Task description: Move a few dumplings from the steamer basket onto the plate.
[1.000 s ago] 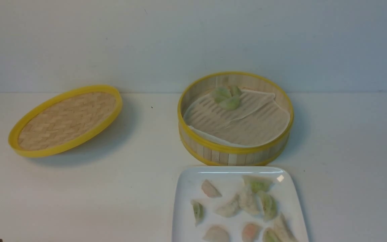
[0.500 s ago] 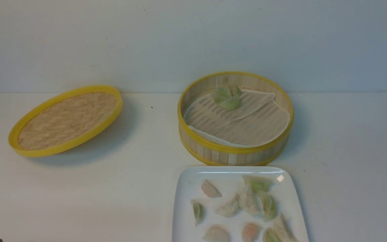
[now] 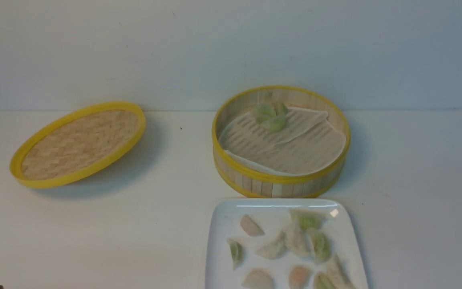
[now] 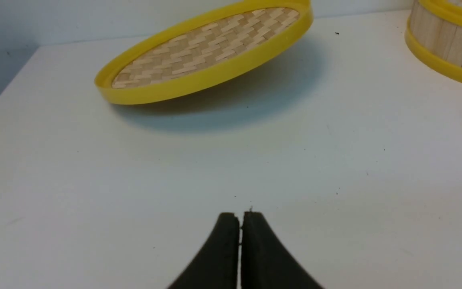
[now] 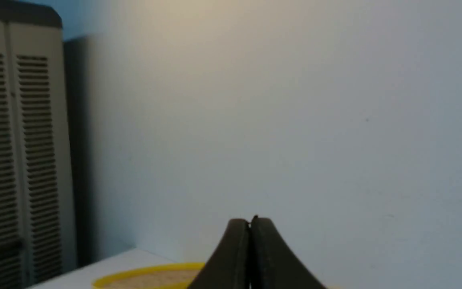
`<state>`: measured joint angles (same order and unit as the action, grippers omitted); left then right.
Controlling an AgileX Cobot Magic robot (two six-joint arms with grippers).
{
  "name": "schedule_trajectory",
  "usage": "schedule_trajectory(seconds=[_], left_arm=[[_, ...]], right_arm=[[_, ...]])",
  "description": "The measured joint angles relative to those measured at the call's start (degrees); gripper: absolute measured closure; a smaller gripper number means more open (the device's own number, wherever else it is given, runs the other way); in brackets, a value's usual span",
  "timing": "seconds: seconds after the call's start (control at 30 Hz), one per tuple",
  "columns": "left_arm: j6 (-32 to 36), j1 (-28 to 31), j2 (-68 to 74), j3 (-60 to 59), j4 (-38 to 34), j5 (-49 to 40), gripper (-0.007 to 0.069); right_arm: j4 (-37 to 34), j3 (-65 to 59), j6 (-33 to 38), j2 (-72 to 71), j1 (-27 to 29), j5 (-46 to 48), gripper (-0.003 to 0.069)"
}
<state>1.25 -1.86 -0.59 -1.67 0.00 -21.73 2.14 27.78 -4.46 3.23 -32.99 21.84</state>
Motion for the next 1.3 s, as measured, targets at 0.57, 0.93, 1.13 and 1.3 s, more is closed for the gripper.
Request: schedule_trajectory(seconds=[0.57,0.93,1.13,1.3], left_arm=[[0.0,0.0,0.0,0.0,0.0,-0.1,0.0631],[0.0,0.0,0.0,0.0,0.0,-0.1,0.0631],[0.0,0.0,0.0,0.0,0.0,-0.1,0.0631],[0.0,0.0,0.0,0.0,0.0,-0.1,0.0631]], right_arm=[[2.6,-28.9,-0.1,-3.6,30.8,0.8,0.0673],[2.6,-29.0,-0.2,-3.8,30.8,0.5,0.0673],[2.6,-29.0,-0.2,-3.8,30.8,0.5,0.0673],[2.6,-29.0,-0.2,-3.8,30.8,0.5,0.0673]])
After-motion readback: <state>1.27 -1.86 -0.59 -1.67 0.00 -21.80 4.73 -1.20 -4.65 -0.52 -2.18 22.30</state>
